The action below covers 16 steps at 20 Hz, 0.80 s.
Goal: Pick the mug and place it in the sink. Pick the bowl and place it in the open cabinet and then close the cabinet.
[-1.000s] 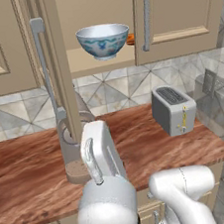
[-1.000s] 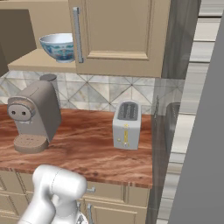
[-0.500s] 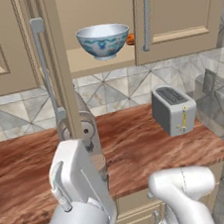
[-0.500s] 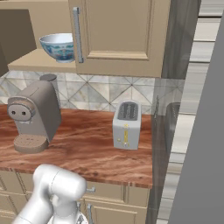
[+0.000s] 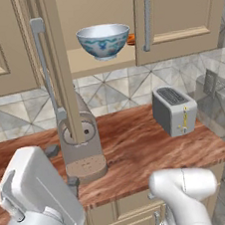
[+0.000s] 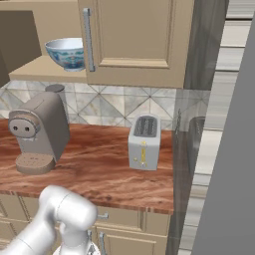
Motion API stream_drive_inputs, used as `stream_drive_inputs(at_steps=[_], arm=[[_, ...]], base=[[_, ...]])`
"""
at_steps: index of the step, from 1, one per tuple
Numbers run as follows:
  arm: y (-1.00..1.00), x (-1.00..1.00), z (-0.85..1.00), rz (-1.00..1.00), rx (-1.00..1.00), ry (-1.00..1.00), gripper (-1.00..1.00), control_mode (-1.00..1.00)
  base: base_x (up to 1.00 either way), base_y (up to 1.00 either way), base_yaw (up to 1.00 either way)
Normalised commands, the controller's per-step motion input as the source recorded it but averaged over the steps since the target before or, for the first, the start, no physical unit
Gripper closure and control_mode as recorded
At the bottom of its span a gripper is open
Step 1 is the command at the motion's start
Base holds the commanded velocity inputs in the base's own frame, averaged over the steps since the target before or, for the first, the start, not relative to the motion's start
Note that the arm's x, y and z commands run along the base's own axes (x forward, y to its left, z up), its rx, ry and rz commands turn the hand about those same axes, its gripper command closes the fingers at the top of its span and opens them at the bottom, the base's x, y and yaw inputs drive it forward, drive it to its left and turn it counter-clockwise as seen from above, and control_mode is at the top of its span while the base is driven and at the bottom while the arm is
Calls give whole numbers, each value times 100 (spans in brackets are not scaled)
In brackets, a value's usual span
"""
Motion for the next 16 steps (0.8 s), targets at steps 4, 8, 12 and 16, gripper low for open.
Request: stream_drive_inputs(at_steps=[4, 8, 12, 16], arm=[[15, 7, 15, 0, 0, 1, -100, -100], [4, 0, 7, 0, 1, 0, -100, -100], [8, 29, 0, -1, 0, 0, -100, -100], [4, 55, 0, -1, 0, 0, -100, -100]], base=[[0, 0, 0], [0, 0, 0], [0, 0, 0], [0, 0, 0]])
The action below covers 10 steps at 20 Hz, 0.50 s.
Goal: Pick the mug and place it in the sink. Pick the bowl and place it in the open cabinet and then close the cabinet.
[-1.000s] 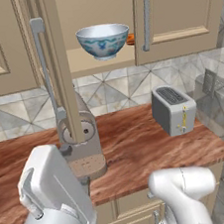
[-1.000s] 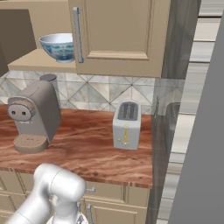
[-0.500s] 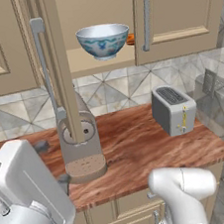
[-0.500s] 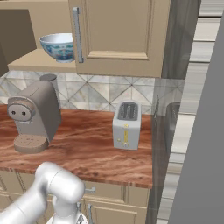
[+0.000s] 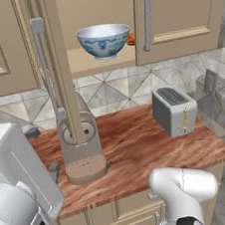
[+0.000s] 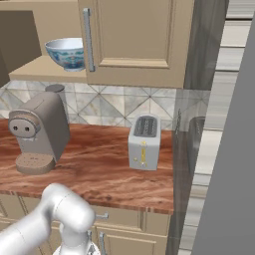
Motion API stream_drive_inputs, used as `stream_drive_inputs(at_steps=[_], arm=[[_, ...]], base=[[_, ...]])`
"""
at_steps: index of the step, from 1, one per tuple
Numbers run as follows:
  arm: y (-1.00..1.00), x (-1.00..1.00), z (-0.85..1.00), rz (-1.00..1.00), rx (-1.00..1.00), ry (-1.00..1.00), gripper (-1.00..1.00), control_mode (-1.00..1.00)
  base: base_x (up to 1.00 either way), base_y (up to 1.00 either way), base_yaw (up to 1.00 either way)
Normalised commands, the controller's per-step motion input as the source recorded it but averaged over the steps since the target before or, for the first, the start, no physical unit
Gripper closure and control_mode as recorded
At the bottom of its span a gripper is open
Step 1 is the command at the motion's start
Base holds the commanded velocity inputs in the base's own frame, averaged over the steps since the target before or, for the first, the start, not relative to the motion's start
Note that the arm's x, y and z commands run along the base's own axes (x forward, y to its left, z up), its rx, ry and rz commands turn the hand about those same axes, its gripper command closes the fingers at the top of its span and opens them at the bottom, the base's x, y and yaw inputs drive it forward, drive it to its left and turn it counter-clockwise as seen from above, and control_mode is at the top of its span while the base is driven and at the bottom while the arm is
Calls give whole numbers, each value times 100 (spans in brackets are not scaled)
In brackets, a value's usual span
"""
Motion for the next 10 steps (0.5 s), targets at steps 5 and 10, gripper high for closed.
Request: stream_drive_inputs(at_steps=[5, 10], arm=[[0, 68, 0, 0, 0, 0, -100, -100], [-2, 39, -2, 0, 0, -1, -100, -100]], base=[[0, 0, 0], [0, 0, 0]])
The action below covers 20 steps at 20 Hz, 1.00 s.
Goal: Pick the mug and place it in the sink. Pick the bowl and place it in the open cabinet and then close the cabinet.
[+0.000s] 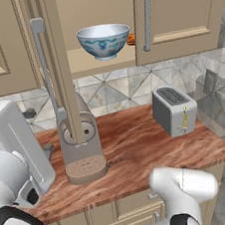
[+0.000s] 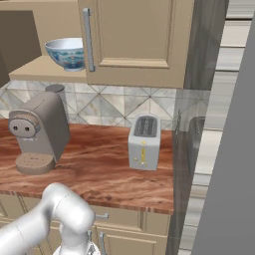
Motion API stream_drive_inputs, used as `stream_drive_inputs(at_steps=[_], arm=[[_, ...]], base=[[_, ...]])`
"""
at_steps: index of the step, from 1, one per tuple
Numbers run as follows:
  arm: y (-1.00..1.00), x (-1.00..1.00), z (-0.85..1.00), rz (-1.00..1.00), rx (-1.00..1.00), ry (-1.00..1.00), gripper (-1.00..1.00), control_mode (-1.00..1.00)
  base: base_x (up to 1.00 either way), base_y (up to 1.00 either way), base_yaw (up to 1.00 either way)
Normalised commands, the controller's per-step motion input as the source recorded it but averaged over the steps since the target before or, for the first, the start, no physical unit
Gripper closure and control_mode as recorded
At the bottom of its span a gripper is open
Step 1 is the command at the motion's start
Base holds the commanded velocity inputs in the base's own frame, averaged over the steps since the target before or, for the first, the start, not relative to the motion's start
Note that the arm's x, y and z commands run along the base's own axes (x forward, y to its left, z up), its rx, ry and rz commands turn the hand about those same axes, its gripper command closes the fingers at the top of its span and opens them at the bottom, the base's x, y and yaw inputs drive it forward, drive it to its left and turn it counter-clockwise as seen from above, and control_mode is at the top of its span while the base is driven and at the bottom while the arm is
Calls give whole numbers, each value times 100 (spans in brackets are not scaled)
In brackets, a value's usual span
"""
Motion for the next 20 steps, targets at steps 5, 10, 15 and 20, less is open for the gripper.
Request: stream_drive_inputs(at_steps=[5, 10, 15, 20], arm=[[-1, 38, -20, 0, 0, -5, -100, -100], [-3, 29, -24, 0, 0, -10, -100, -100], [-15, 16, -5, 0, 0, -7, -100, -100], [-29, 0, 0, -3, 0, -6, -100, -100]], base=[[0, 0, 0], [0, 0, 0], [0, 0, 0], [0, 0, 0]])
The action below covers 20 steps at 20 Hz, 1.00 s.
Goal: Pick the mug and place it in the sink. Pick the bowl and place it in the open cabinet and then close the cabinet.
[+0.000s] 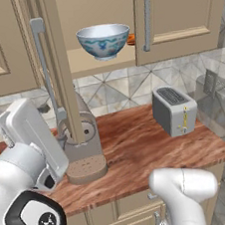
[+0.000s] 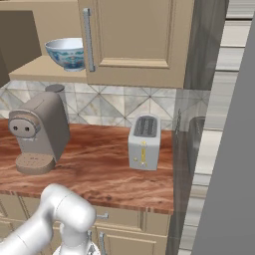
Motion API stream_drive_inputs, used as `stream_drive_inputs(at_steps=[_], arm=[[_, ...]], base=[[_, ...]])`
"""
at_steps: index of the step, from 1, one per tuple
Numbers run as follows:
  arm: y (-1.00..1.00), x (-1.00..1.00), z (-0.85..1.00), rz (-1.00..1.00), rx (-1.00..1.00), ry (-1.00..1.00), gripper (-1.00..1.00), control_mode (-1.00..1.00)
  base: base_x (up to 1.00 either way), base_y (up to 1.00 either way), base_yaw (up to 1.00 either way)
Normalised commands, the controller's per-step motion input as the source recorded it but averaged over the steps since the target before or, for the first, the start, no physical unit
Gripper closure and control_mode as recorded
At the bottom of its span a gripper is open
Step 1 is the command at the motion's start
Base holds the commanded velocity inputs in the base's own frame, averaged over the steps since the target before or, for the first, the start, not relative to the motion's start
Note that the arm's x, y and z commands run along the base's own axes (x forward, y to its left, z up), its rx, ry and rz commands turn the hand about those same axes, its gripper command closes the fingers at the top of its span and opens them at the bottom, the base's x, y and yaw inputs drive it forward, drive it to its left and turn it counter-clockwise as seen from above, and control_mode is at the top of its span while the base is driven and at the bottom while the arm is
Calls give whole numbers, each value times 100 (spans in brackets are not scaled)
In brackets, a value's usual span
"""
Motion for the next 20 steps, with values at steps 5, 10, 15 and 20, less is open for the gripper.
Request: stream_drive_inputs(at_steps=[5, 10, 15, 20], arm=[[-15, 5, 0, -4, 0, -4, -100, -100], [-18, 12, 0, -4, 0, -4, -100, -100], [-25, 15, 0, -5, 0, -3, -100, -100], [-35, 20, 0, -5, 0, 0, -100, -100]], base=[[0, 0, 0], [0, 0, 0], [0, 0, 0], [0, 0, 0]])
